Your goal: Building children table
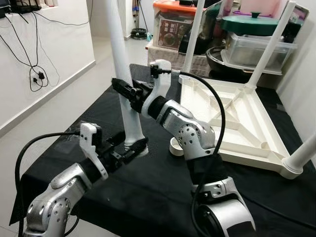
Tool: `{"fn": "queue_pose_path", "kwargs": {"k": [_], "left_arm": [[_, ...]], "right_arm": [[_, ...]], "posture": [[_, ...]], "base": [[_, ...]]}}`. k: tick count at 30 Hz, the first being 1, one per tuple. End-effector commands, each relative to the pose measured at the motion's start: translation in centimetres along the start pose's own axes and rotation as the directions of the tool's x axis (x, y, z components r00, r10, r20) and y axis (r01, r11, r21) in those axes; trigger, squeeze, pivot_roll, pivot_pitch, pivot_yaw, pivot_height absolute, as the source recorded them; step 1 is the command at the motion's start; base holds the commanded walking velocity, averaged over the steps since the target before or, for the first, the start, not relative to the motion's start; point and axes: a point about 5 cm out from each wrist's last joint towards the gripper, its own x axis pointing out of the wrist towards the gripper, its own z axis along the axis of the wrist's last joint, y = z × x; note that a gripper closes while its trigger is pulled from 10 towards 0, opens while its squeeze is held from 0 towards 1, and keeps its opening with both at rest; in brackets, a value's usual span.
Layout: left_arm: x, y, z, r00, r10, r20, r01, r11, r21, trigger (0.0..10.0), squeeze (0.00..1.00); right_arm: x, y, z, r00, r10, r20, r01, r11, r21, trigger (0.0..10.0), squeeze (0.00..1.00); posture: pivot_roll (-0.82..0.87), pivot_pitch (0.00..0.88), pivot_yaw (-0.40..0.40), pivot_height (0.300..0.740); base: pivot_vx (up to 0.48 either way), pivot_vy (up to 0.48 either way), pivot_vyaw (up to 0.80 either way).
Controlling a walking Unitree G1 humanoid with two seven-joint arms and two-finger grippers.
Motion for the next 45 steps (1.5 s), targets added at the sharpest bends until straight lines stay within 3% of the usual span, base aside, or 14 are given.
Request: {"fn": "queue_pose_path", "kwargs": {"k": [1,9,10,23,24,25,26,29,30,32,33,43,44,45], "left_arm": [[0.0,0.7,-0.3,0.999,0.037,-0.009,-0.037,0.998,-0.041,10.0,0.0],[0.3,1.1,-0.7,0.998,0.063,-0.004,-0.063,0.997,-0.051,10.0,0.0],[0.3,1.0,-0.7,0.998,0.056,0.002,-0.056,0.997,-0.056,0.0,0.0],[0.0,0.5,-1.3,0.998,0.033,-0.055,-0.031,0.999,0.028,0.0,0.0],[-0.1,0.5,-1.5,0.991,0.052,-0.121,-0.035,0.99,0.138,4.7,0.0],[-0.1,0.5,-1.5,0.991,0.052,-0.121,-0.035,0.99,0.138,4.7,0.0],[-0.5,0.7,-1.9,0.977,0.087,-0.195,-0.032,0.964,0.266,10.0,0.0],[-1.0,1.0,-2.2,0.96,0.122,-0.253,-0.019,0.927,0.376,10.0,0.0],[-2.2,1.3,-2.3,0.936,0.148,-0.32,0.026,0.876,0.482,10.0,0.0],[-2.4,1.3,-2.3,0.932,0.148,-0.329,0.035,0.87,0.492,10.0,0.0],[-3.1,1.4,-2.2,0.926,0.146,-0.349,0.054,0.862,0.504,10.0,0.0],[-4.6,1.2,-1.4,0.907,0.13,-0.4,0.121,0.829,0.545,10.0,0.0],[-4.5,1.1,-1.5,0.907,0.125,-0.402,0.128,0.827,0.547,10.0,0.0],[-4.5,1.1,-1.5,0.907,0.125,-0.402,0.128,0.827,0.547,10.0,0.0]], "right_arm": [[0.7,2.6,-0.5,0.993,0.103,0.053,-0.106,0.992,0.06,0.0,0.0],[0.7,3.6,-0.2,0.984,0.158,0.078,-0.163,0.985,0.053,0.0,0.0],[0.8,3.7,-0.2,0.983,0.164,0.08,-0.169,0.984,0.053,0.0,0.0],[0.7,3.8,-0.1,0.982,0.167,0.088,-0.173,0.982,0.072,0.0,0.0],[0.7,3.4,-0.2,0.986,0.157,0.061,-0.161,0.985,0.067,4.0,0.0],[0.7,3.4,-0.2,0.986,0.157,0.061,-0.161,0.985,0.067,4.0,0.0],[0.7,2.9,-0.4,0.989,0.149,0.024,-0.15,0.987,0.063,10.0,0.0],[0.7,2.5,-0.4,0.989,0.15,-0.01,-0.149,0.987,0.06,10.0,0.0],[0.3,1.7,-0.2,0.985,0.162,-0.05,-0.159,0.985,0.065,10.0,0.0],[0.3,1.5,-0.2,0.985,0.166,-0.055,-0.163,0.984,0.067,10.0,0.0],[-0.1,1.4,-0.1,0.978,0.198,-0.062,-0.193,0.978,0.08,10.0,1.0],[-0.8,1.2,-0.2,0.958,0.281,-0.054,-0.272,0.953,0.135,10.0,1.0],[-0.7,1.5,-0.3,0.952,0.301,-0.049,-0.29,0.943,0.16,10.0,0.73],[-0.7,1.5,-0.3,0.952,0.301,-0.049,-0.29,0.943,0.16,10.0,0.73]], "posture": [[0.06,0.0,-0.068,0.74],[0.06,0.0,-0.071,0.74],[0.06,0.0,-0.071,0.74],[0.07,0.0,-0.076,0.74],[0.07,0.0,-0.076,0.74],[0.07,0.0,-0.076,0.74],[0.07,0.0,-0.077,0.74],[0.08,0.0,-0.079,0.74],[0.08,0.0,-0.083,0.74],[0.08,0.0,-0.083,0.74],[0.09,0.0,-0.086,0.74],[0.1,0.0,-0.086,0.74],[0.1,0.0,-0.084,0.74],[0.1,0.0,-0.084,0.74]], "base": [[0.0,0.0,0.0],[0.0,0.0,0.0],[0.0,0.0,0.0],[0.0,0.0,0.0],[0.0,0.0,0.0],[0.0,0.0,0.0],[0.0,0.0,0.0],[0.0,0.0,0.0],[0.0,0.0,0.0],[0.0,0.0,0.0],[0.0,0.0,0.0],[0.0,0.0,0.0],[0.0,0.0,0.0],[0.0,0.0,0.0]]}}
